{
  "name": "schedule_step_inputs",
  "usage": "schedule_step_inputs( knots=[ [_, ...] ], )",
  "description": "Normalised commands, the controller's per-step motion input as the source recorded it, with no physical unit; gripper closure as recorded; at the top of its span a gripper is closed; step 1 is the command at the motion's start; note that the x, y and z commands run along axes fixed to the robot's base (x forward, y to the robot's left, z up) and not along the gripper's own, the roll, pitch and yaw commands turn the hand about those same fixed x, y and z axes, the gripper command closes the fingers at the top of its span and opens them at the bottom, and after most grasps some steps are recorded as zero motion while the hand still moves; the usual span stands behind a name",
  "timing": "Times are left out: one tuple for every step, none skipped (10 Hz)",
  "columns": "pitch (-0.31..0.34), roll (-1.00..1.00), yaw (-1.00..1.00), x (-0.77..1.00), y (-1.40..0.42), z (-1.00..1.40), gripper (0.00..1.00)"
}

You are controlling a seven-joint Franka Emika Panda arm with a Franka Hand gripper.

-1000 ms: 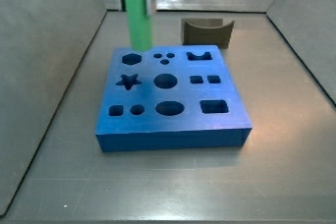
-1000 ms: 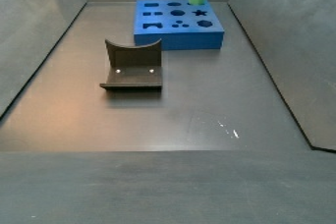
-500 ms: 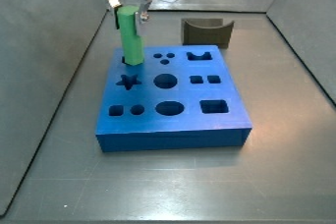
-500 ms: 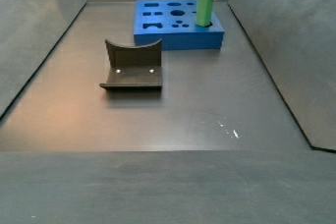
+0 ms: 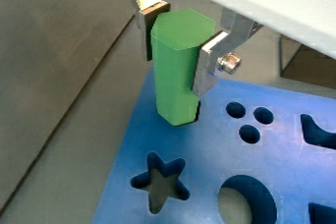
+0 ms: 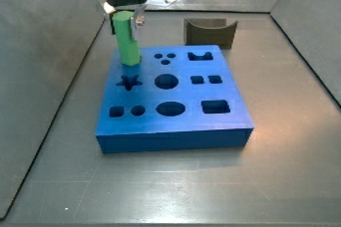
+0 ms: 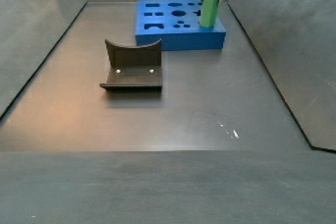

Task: Insert the hexagon object.

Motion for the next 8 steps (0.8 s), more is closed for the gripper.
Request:
schedule_step_inputs(
  knots=[
    [-0.136, -0.07, 0.16, 0.03, 0.0, -0.58, 1.0],
    [-0.124, -0.05, 0.01, 0.12, 0.0, -0.63, 1.0],
    [-0.057, -0.01, 0.0, 0.15, 0.0, -0.52, 1.0],
    [-0.029, -0.01, 0.0, 0.15, 0.0, -0.47, 1.0],
    [-0.004, -0.01, -0.02, 0.13, 0.0, -0.41, 1.0],
    [0.0, 0.0, -0.01, 0.13, 0.0, -0.37, 1.0],
    [0.0, 0.0, -0.02, 0.13, 0.0, -0.35, 1.0],
    [0.0, 0.0, -0.02, 0.14, 0.0, -0.35, 1.0]
  ],
)
